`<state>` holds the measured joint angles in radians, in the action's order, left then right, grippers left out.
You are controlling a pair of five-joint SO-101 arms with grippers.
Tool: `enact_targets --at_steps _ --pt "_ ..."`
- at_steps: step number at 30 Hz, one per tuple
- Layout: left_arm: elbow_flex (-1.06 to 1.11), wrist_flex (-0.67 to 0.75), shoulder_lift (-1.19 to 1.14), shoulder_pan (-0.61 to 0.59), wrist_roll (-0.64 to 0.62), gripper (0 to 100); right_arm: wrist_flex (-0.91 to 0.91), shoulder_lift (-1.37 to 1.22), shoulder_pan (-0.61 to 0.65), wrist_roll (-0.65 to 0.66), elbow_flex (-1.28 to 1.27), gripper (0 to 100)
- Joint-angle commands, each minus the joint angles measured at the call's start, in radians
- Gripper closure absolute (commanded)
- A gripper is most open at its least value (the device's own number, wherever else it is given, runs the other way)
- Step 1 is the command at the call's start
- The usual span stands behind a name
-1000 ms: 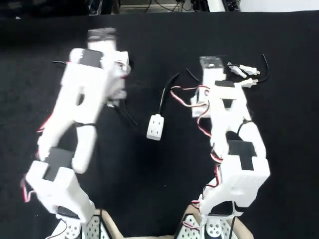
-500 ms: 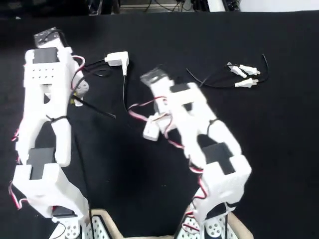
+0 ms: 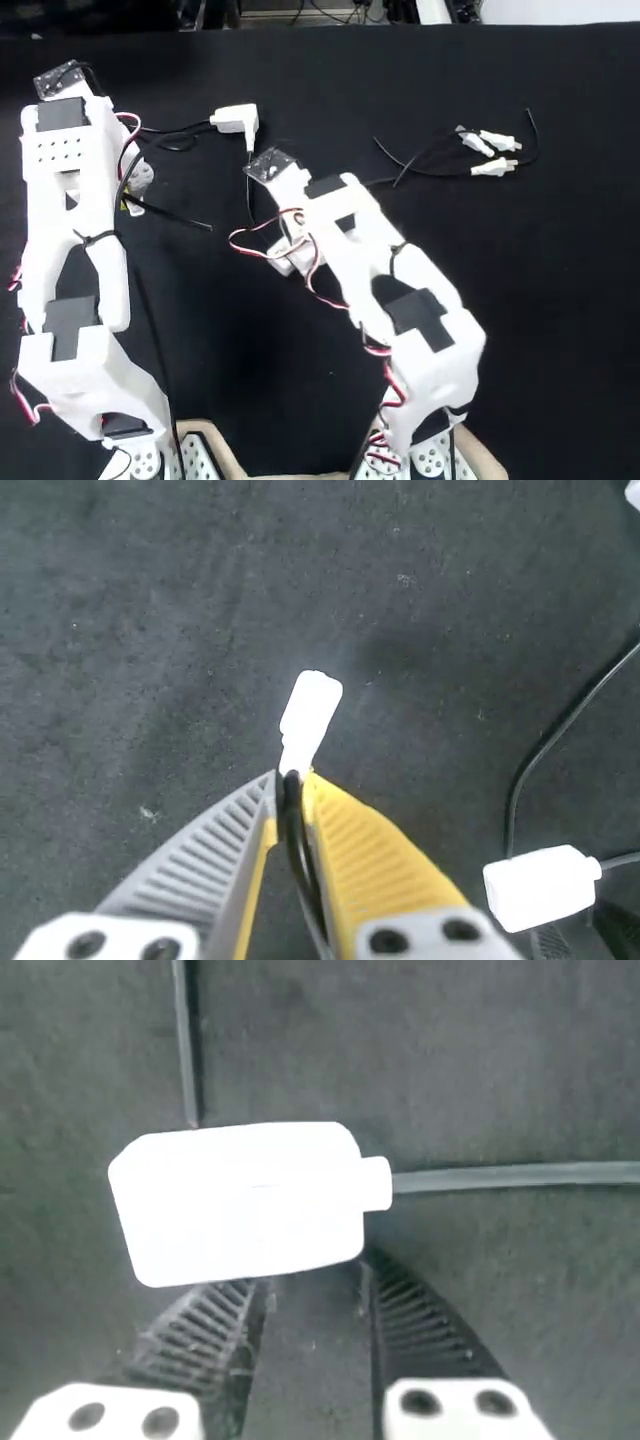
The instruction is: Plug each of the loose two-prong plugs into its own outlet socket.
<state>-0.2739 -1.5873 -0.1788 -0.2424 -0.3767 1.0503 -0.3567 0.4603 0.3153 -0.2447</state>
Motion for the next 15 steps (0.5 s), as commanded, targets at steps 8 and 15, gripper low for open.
enact_targets --at_steps 8,15 --pt "-0.028 -0.002 0.015 -0.012 -0.011 97 -0.023 -0.203 0.144 -0.002 0.366 88.1" --pt "-0.030 0.000 0.009 -0.007 -0.011 97 0.158 -0.269 0.147 -0.002 0.515 88.1"
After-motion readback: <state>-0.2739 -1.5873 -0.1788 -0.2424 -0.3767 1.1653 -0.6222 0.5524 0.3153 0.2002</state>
